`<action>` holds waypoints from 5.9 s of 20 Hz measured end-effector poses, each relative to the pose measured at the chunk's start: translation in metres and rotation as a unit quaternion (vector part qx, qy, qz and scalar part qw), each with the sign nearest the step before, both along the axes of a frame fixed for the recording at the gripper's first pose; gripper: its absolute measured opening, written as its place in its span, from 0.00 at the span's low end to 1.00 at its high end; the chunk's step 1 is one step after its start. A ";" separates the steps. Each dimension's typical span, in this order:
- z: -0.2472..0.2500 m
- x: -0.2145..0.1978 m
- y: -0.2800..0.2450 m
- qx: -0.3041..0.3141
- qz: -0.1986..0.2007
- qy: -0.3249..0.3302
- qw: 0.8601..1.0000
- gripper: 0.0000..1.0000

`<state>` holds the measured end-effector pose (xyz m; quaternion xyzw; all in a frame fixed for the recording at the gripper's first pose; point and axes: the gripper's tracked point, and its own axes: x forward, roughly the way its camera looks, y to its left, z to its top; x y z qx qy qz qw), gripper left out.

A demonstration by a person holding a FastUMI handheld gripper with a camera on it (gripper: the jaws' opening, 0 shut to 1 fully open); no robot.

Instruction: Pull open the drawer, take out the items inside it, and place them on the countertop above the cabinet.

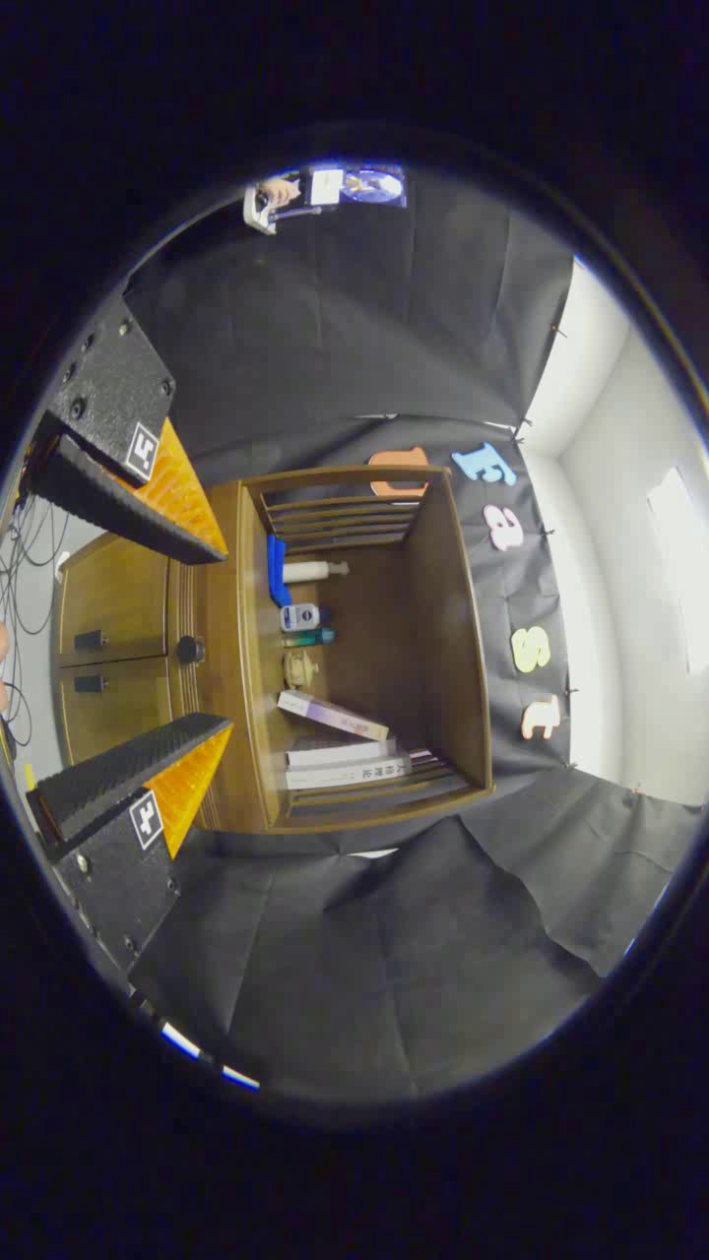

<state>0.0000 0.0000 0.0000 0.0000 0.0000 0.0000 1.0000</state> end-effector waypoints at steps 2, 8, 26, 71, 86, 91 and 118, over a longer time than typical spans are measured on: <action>-0.002 0.004 0.004 -0.002 0.000 -0.003 1.000 0.99; -0.013 0.016 0.022 0.002 0.013 0.003 1.000 0.99; -0.024 0.042 0.034 -0.006 0.016 0.017 1.000 0.99; -0.171 0.203 -0.034 -0.029 -0.091 0.155 0.983 0.36; -0.177 0.085 -0.020 -0.021 -0.049 0.161 0.985 0.36; -0.181 0.062 -0.019 -0.011 -0.045 0.167 0.985 0.36; -0.068 0.139 0.018 -0.035 0.068 0.326 0.942 0.96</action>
